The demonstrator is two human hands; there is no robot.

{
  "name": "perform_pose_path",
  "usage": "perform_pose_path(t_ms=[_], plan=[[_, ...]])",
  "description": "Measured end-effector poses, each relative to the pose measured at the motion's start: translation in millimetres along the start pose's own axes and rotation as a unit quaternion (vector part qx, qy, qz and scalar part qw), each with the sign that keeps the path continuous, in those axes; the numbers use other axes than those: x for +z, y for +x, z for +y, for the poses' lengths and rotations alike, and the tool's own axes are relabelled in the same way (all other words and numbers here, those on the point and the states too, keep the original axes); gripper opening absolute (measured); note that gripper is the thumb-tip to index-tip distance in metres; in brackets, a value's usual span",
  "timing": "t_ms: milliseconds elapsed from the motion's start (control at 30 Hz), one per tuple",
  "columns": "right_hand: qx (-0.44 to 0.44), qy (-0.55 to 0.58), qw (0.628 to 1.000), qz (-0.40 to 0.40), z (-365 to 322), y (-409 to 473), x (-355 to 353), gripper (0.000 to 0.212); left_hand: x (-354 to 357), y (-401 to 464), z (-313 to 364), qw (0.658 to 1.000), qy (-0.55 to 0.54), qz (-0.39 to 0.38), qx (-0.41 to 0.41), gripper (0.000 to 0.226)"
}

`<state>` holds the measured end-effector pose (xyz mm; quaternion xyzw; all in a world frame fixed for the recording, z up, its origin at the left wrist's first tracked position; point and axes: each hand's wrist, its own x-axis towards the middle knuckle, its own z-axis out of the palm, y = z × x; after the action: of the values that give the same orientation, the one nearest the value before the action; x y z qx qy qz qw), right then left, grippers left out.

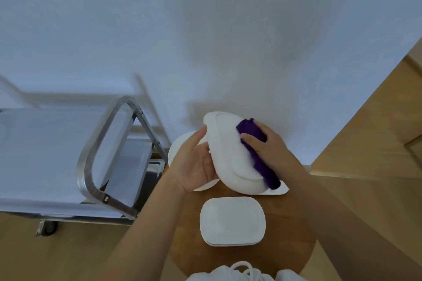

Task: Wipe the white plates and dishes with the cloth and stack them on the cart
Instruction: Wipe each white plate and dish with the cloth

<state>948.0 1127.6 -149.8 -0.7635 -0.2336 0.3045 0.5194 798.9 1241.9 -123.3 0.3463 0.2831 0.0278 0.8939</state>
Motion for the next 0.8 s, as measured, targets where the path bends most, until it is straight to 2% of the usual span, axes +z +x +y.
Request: perform_pose_path(t_ms=[67,133,200,300,467,600,700,800], plan=[[-0.02,-0.029,0.998,-0.059,-3.4,-2.3,-1.4,0.054,-4.5,4.1,0.5,0.999,-0.001,0.022,-0.028,0.057],[-0.045,-0.066,0.995,-0.067,-6.0,-5.6,0.0,0.044,-3.9,8.8,-1.3,0.998,0.001,0.057,-0.017,0.051],[-0.064,-0.086,0.993,-0.048,-4.4,-8.5,5.4,0.038,-3.4,12.5,-1.8,0.995,0.012,0.095,0.006,0.043],[-0.047,-0.082,0.995,-0.04,3.6,-10.1,18.0,0.044,-2.3,14.4,-2.6,0.992,-0.013,0.118,0.053,0.035],[0.007,-0.05,0.996,0.071,13.4,-14.5,37.6,0.05,15.6,20.3,-11.2,0.977,-0.015,0.168,0.126,0.03],[0.072,0.04,0.992,0.093,16.8,-15.6,48.4,0.049,28.3,23.3,-32.4,0.96,0.135,0.175,0.172,0.022],[0.131,0.256,0.956,0.053,11.7,-20.1,54.7,0.04,34.6,20.9,-55.0,0.927,0.31,0.116,0.179,0.028],[0.14,0.349,0.927,0.0,8.9,-25.4,43.8,0.032,27.4,23.8,-68.6,0.897,0.409,0.048,0.157,0.043]])
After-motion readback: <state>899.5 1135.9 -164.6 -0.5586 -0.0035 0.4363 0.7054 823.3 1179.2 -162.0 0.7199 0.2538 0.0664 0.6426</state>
